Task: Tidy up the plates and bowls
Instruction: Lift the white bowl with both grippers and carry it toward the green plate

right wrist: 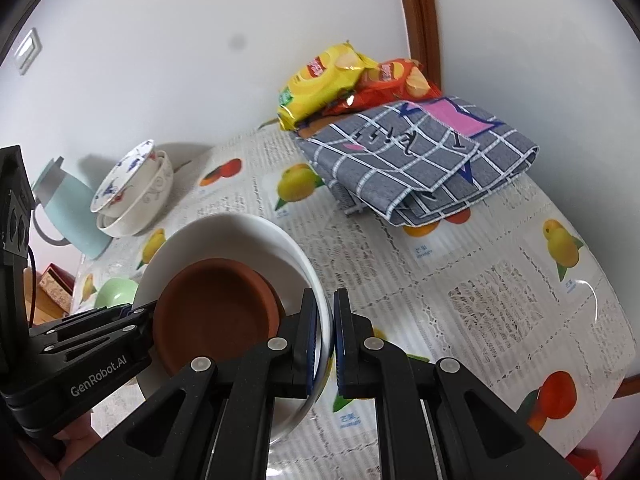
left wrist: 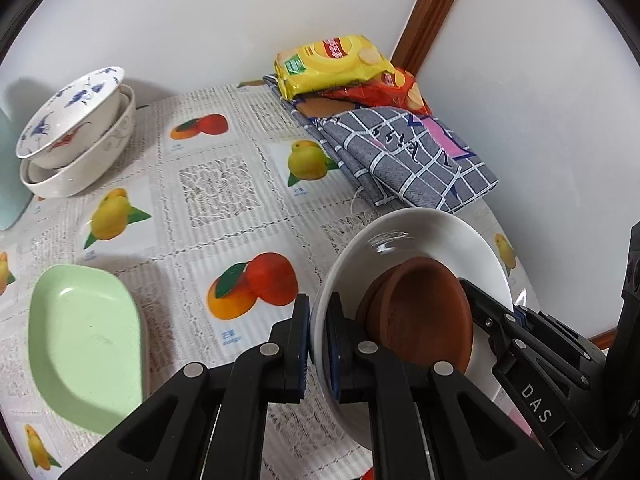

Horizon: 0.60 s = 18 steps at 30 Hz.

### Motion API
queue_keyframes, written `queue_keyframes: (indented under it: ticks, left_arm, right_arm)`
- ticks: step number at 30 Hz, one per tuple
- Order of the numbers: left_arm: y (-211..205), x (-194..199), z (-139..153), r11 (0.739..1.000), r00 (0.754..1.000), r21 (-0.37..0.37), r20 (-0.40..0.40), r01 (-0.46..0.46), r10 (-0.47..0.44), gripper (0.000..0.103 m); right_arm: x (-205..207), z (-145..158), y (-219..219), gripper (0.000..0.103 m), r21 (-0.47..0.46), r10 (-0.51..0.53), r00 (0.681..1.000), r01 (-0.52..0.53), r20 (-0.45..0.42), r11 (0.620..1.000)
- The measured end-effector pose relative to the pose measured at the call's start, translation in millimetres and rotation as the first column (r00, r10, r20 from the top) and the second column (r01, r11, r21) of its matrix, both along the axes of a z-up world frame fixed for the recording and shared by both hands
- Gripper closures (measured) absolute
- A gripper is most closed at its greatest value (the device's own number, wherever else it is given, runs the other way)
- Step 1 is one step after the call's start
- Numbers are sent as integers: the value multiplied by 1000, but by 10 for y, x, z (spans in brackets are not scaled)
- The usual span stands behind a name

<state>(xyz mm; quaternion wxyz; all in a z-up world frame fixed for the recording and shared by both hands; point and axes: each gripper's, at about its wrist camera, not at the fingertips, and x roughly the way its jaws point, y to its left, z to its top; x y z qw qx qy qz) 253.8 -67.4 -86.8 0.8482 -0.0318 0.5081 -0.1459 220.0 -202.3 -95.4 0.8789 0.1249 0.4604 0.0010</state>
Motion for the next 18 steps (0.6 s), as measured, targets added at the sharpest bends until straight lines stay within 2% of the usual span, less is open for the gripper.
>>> queue_keyframes:
  ticks: [18]
  left_arm:
    - [368,-197,273,1000,999,3,43,-22,22,94]
  right_arm:
    - [-122,305,344,95,3,26,998,-26,49,1000]
